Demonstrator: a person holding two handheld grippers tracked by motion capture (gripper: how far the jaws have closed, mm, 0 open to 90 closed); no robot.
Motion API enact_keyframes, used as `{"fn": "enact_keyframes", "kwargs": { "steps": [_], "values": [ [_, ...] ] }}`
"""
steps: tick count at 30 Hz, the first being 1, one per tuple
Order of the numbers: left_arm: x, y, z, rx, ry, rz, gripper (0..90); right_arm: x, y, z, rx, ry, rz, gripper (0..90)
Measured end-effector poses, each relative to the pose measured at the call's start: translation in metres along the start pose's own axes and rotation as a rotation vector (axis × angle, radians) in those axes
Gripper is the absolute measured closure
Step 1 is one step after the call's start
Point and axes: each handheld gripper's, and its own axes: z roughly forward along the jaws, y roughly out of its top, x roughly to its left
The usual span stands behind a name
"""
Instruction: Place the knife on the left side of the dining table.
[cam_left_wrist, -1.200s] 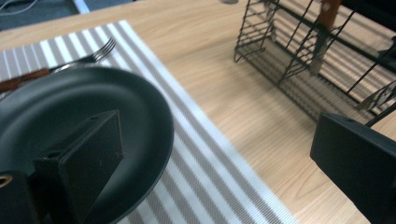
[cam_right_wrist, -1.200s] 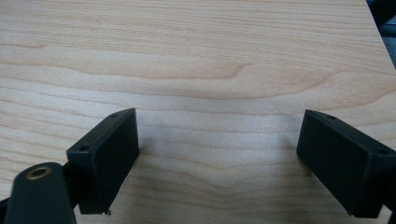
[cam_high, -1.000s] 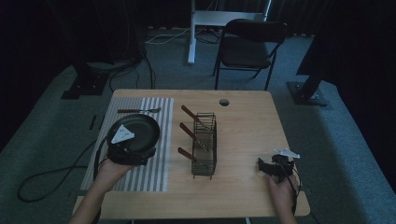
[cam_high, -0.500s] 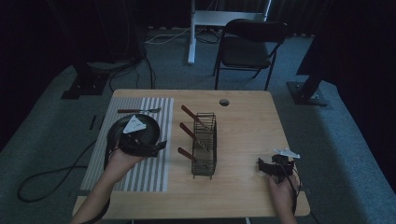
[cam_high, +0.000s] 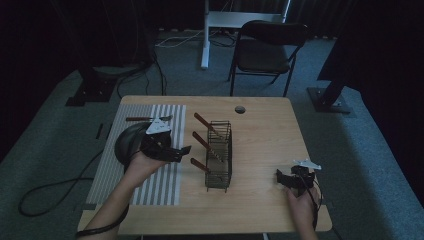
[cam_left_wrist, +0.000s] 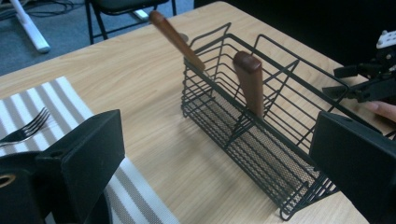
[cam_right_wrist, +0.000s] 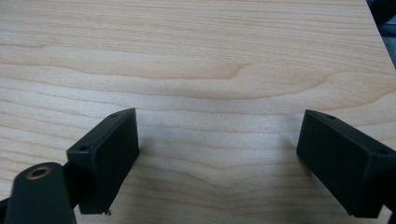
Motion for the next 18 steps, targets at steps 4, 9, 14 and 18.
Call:
{"fn": "enact_keyframes", "kwargs": {
  "steps": [4,9,14,18],
  "values": [
    [-0.002,0.004,0.007,0.004,-0.003,0.002,4.1,0.000,0.000,0.000,0.000,0.000,0.000,11.9],
    [-0.007,0.008,0.022,0.010,-0.016,-0.015,4.1,0.000,0.000,0.000,-0.001,0.000,0.001,11.9],
    [-0.008,0.011,0.029,-0.001,-0.018,-0.021,6.4,0.000,0.000,0.000,-0.001,0.000,0.000,11.9],
    [-0.008,0.013,0.031,-0.006,-0.033,-0.031,13.8,0.000,0.000,0.000,-0.001,0.000,0.000,11.9]
  ]
}}
